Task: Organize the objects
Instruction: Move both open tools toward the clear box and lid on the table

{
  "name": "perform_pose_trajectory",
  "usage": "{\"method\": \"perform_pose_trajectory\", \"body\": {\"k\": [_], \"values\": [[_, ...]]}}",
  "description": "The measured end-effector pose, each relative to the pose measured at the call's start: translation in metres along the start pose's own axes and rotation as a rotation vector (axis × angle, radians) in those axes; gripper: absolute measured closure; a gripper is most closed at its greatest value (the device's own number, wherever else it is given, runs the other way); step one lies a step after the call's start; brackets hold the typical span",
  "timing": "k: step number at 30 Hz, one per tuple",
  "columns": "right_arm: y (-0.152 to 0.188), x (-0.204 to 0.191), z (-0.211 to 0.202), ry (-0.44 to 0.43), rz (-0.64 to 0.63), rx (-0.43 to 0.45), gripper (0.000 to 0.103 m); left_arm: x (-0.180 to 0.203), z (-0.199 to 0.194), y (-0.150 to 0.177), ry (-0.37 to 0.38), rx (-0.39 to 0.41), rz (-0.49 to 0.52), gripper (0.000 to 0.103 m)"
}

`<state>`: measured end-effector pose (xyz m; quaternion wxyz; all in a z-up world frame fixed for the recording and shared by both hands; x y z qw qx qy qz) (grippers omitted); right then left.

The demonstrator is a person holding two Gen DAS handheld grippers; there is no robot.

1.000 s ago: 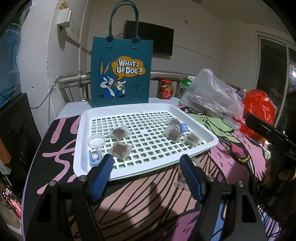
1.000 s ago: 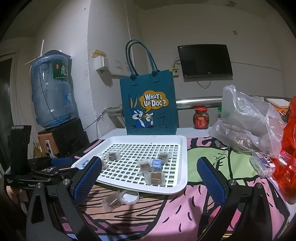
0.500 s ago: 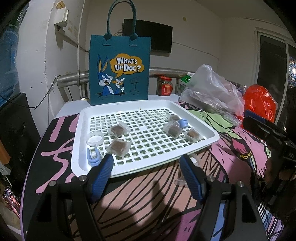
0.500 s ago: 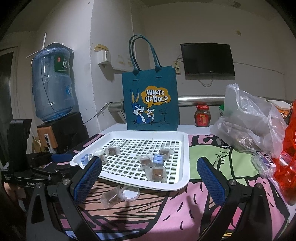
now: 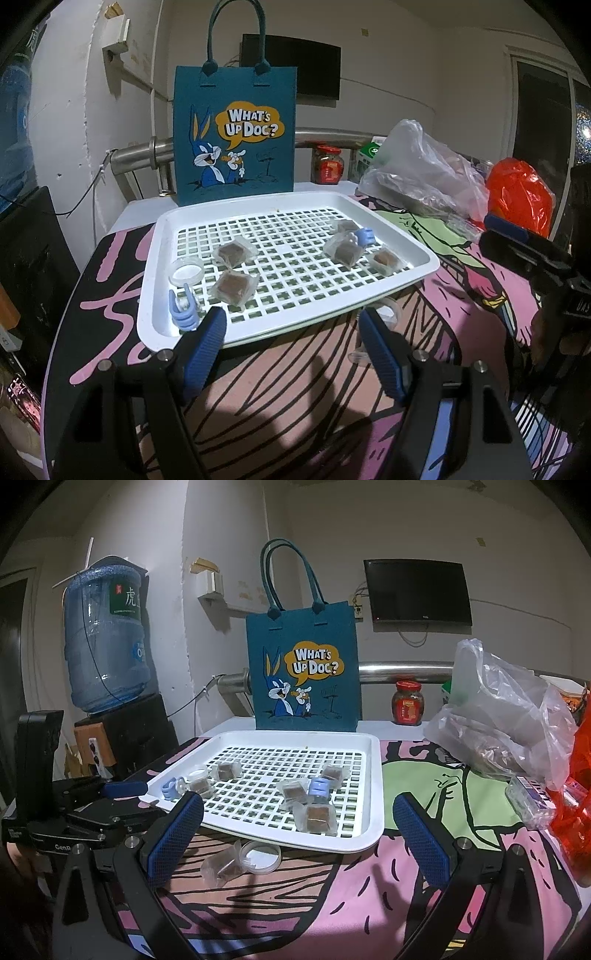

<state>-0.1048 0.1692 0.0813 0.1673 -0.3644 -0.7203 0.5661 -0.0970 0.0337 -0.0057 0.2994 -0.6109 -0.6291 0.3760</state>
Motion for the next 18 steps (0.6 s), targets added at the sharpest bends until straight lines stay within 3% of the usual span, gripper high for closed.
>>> {"method": "perform_pose_trajectory", "body": {"k": [18], "values": [[0.0048,0.0021,0.0047,0.002,0.01,-0.027,0.0,0.0019,0.0022,0.0023,0.007,-0.011,0.005,0.029]]}}
Point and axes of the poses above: each gripper's, at about its wrist camera, not at the fingertips, and z roughly the way its jaws point, x to its right, y to its underside, the point moved 9 cm from there along z, roughly the way its jaws point, and after that the axes turned 13 degrees about -y, right-handed, at the moved point
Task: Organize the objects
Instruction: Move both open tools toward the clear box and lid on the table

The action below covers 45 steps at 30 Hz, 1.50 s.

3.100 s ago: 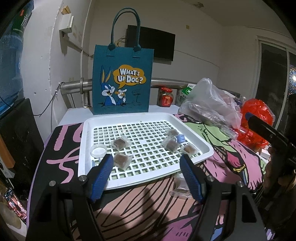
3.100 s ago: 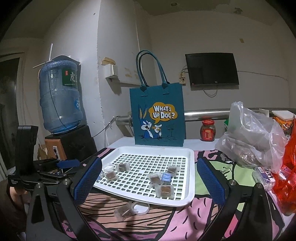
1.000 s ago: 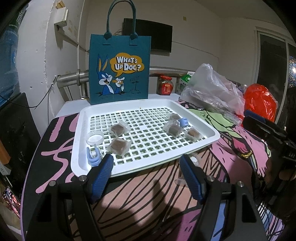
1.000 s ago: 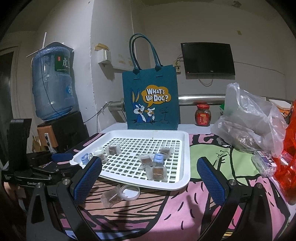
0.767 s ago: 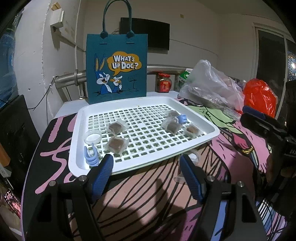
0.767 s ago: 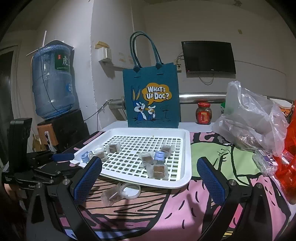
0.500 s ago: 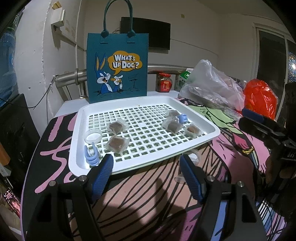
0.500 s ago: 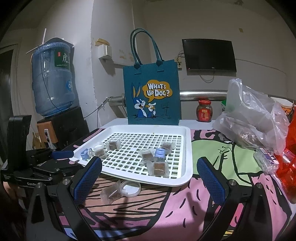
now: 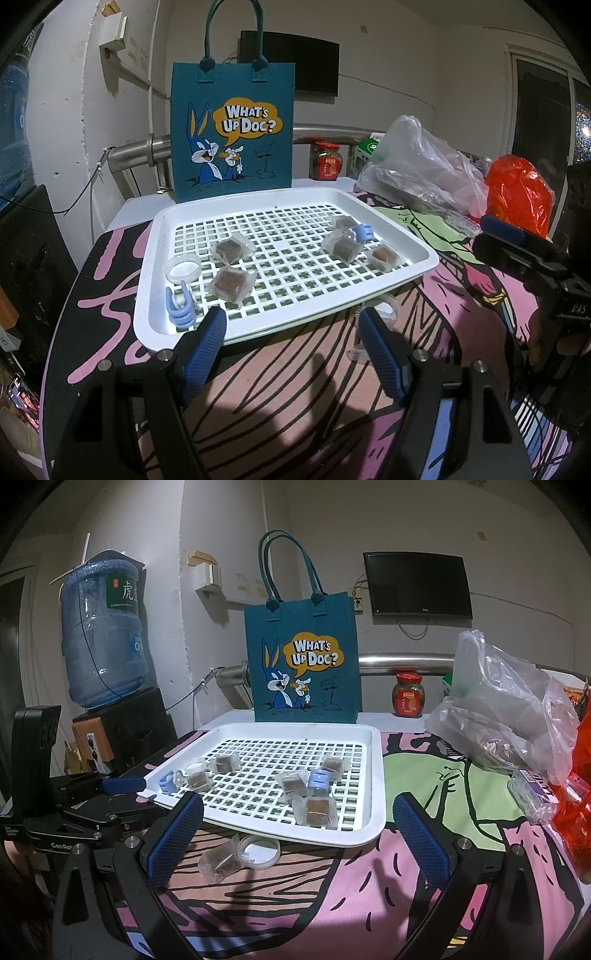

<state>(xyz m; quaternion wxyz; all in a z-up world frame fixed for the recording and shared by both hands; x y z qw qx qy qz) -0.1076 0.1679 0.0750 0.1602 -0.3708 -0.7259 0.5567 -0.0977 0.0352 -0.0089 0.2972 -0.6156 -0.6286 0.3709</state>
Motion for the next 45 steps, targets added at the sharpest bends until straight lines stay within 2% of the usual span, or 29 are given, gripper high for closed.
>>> {"method": "perform_pose_trajectory", "body": {"k": [18,28,38,45], "values": [[0.004,0.005,0.001,0.003,0.02,-0.022,0.0,0.016,0.002,0.008,0.067,-0.051,0.048,0.029],[0.013,0.02,0.003,-0.005,0.114,-0.066,0.0,0.038,0.01,0.02,0.117,-0.129,0.099,0.029],[0.019,0.024,0.005,-0.013,0.156,-0.1,0.0,0.067,0.019,0.026,0.158,-0.186,0.155,0.029],[0.021,0.027,0.006,-0.011,0.176,-0.11,0.0,0.078,0.031,0.021,0.162,-0.207,0.15,0.03]]}}
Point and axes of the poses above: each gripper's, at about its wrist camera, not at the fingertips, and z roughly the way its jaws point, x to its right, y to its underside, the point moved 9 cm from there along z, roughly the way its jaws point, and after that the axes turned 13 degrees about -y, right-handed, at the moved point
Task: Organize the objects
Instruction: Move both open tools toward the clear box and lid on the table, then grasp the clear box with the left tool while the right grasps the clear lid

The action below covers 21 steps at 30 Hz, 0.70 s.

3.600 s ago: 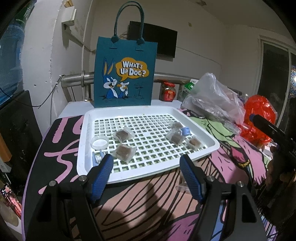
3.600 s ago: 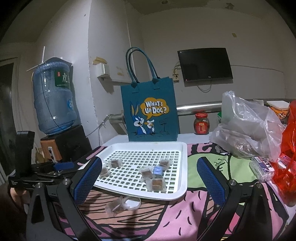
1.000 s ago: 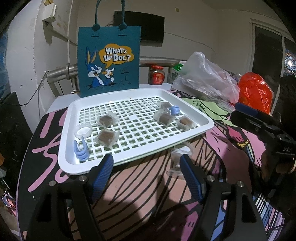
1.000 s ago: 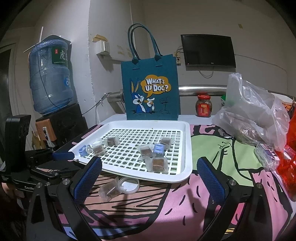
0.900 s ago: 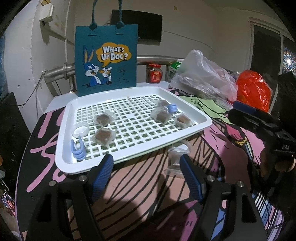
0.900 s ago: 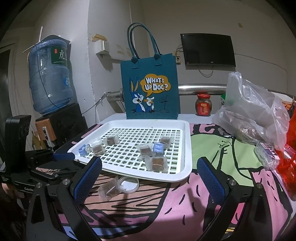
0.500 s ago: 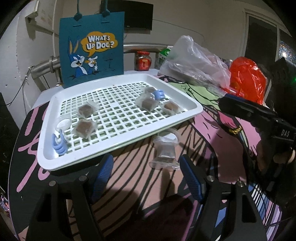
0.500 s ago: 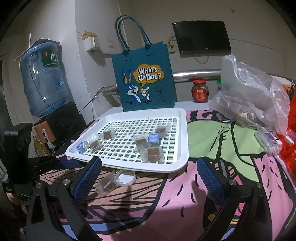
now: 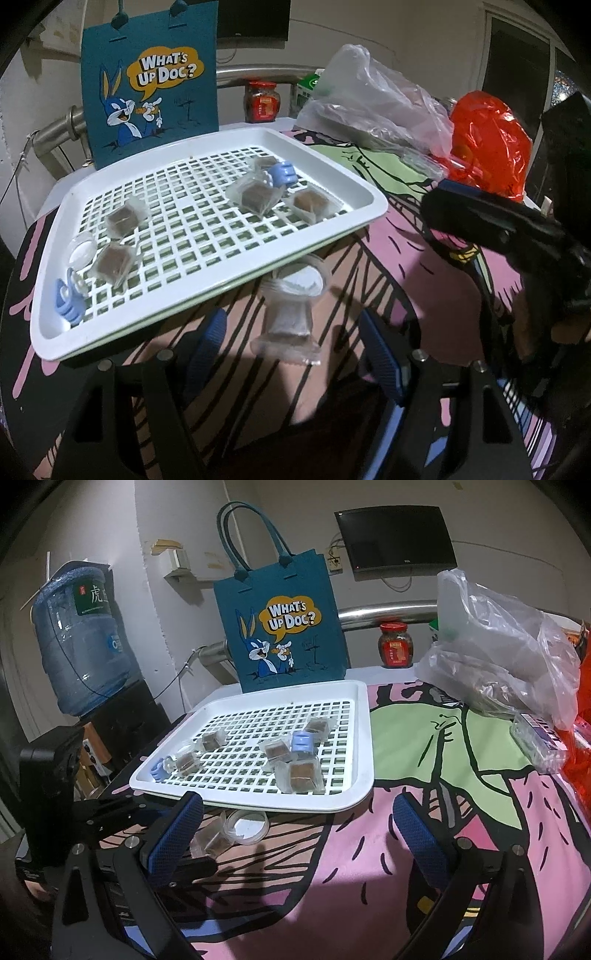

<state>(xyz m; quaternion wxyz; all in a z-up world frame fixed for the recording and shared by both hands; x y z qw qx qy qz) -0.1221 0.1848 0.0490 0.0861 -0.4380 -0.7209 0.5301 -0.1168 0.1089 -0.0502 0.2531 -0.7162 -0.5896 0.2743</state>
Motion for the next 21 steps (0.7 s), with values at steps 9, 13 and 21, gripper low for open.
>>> {"method": "perform_pose_trajectory", "body": {"k": [9,13,21], "values": [[0.003,-0.003,0.004,-0.011,0.002,-0.023,0.0,0.006,0.011,0.004,0.015,-0.051,0.021,0.076],[0.003,-0.002,0.005,-0.013,0.007,-0.027,0.0,0.006,0.009,0.005,0.023,-0.051,0.03,0.078],[0.008,-0.008,0.012,-0.034,-0.003,-0.066,0.0,-0.013,-0.005,0.016,0.002,-0.041,-0.003,0.079]]}}
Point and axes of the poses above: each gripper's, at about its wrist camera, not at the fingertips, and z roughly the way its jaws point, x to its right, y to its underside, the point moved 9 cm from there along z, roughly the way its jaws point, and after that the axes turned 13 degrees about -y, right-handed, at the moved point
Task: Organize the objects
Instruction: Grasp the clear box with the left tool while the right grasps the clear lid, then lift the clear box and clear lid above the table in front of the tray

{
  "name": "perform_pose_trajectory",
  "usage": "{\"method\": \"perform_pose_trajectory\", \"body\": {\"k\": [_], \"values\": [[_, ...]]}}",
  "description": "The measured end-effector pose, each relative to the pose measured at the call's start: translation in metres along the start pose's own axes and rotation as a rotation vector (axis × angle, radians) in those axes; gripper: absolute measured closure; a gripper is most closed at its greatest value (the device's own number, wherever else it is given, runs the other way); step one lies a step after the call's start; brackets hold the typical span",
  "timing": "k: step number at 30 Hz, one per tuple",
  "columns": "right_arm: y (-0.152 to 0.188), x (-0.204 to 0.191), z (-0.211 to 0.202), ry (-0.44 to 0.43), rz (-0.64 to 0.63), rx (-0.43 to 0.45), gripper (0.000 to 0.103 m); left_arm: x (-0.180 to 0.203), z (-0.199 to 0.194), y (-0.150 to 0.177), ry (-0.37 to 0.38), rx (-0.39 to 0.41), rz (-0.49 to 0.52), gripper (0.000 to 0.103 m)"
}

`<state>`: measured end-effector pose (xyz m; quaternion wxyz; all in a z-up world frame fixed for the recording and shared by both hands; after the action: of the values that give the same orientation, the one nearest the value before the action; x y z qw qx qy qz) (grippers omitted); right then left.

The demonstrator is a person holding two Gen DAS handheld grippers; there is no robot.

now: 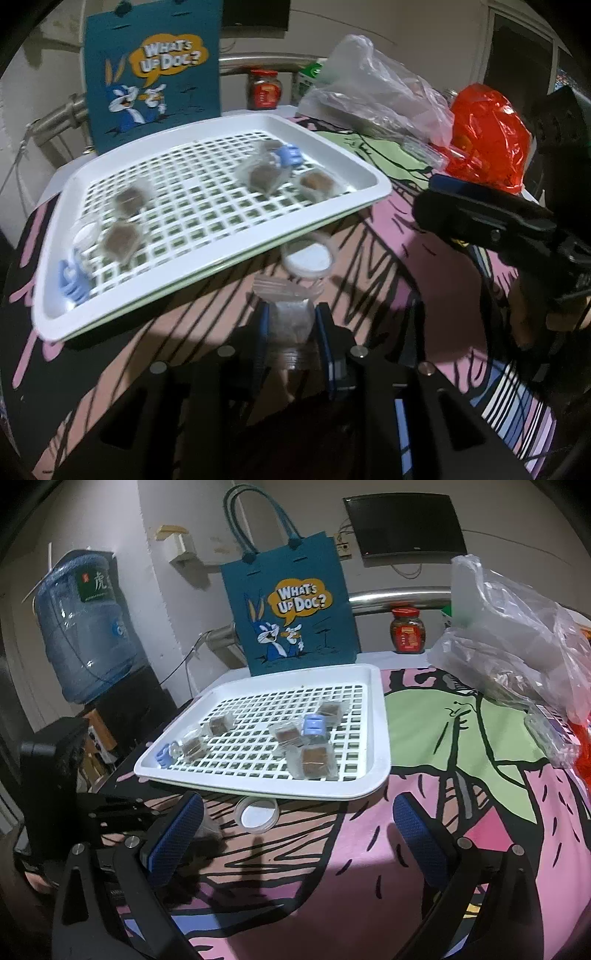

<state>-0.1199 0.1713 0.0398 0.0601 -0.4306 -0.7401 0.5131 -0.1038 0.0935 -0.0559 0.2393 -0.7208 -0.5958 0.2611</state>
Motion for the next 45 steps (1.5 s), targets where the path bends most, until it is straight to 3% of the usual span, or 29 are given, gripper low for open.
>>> {"method": "perform_pose_trajectory", "body": {"k": [10,14,17,23,27,36,45], "values": [[0.021,-0.027,0.036,-0.036,-0.071,-0.173,0.003,-0.051,-0.018,0.01,-0.072,0.038,-0.087,0.079],[0.029,-0.026,0.058,-0.026,-0.046,-0.255,0.022,-0.058,-0.019,0.012,-0.089,0.055,-0.107,0.078],[0.03,-0.022,0.069,-0.001,-0.036,-0.282,0.027,-0.06,-0.021,0.013,-0.084,0.067,-0.111,0.079],[0.033,-0.021,0.086,0.04,-0.07,-0.339,0.047,-0.059,-0.02,0.014,-0.078,0.062,-0.112,0.079],[0.032,-0.02,0.088,0.067,-0.088,-0.343,0.064,-0.06,-0.019,0.015,-0.077,0.058,-0.119,0.079],[0.038,-0.029,0.062,0.031,-0.096,-0.296,0.064,-0.061,-0.022,0.014,-0.078,0.077,-0.125,0.079],[0.02,-0.028,0.019,0.032,-0.092,-0.115,0.064,-0.065,-0.029,0.012,-0.102,0.112,-0.135,0.079]]}}
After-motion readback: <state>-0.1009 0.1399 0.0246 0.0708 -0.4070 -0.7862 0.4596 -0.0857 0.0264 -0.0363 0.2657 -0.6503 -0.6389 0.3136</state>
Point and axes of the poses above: each gripper's, at about its wrist camera, not at the fingertips, and z roughly the way its jaws point, x to its right, y to its underside, the point moved 9 cm from there along z, roughly the way its jaws point, and after that the axes turned 13 degrees about -y, right-handed, at the moved point
